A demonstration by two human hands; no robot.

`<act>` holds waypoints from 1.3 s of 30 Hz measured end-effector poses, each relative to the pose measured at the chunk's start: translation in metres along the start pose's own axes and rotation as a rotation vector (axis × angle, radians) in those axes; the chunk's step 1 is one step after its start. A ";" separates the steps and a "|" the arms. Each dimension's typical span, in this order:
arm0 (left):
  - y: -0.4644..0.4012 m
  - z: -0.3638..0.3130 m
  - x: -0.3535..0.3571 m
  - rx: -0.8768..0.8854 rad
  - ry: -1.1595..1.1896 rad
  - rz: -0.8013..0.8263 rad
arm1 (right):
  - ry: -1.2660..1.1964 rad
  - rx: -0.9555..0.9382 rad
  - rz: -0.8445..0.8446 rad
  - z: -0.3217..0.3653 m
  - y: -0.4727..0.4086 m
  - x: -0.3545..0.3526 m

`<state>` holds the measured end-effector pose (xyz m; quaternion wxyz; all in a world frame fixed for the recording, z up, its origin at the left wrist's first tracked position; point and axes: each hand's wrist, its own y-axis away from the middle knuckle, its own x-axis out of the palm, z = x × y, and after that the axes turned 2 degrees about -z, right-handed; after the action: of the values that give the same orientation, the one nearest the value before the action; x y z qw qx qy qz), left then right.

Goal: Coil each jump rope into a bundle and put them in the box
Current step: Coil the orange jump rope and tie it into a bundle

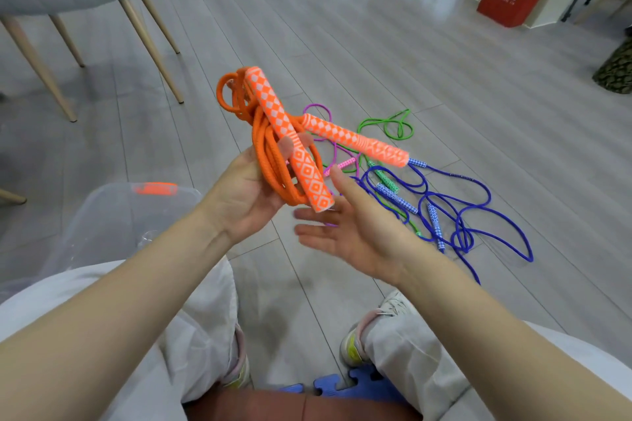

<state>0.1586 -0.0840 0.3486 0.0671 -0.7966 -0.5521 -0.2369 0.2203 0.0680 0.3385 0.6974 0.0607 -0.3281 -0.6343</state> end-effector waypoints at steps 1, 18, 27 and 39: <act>0.000 -0.001 -0.001 0.002 0.015 0.023 | -0.077 0.027 0.104 -0.002 0.000 0.003; 0.005 -0.011 -0.006 0.083 -0.147 0.247 | -0.575 -0.069 0.449 -0.035 -0.008 0.011; 0.006 -0.007 0.000 0.035 -0.165 0.199 | -0.639 -0.120 0.343 -0.030 -0.012 0.013; 0.007 -0.007 0.002 0.063 -0.084 0.257 | -0.667 -0.197 0.206 -0.027 -0.006 0.022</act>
<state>0.1630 -0.0873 0.3571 0.0987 -0.8674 -0.4550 -0.1755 0.2296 0.0379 0.3229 0.6147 -0.2504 -0.4793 -0.5742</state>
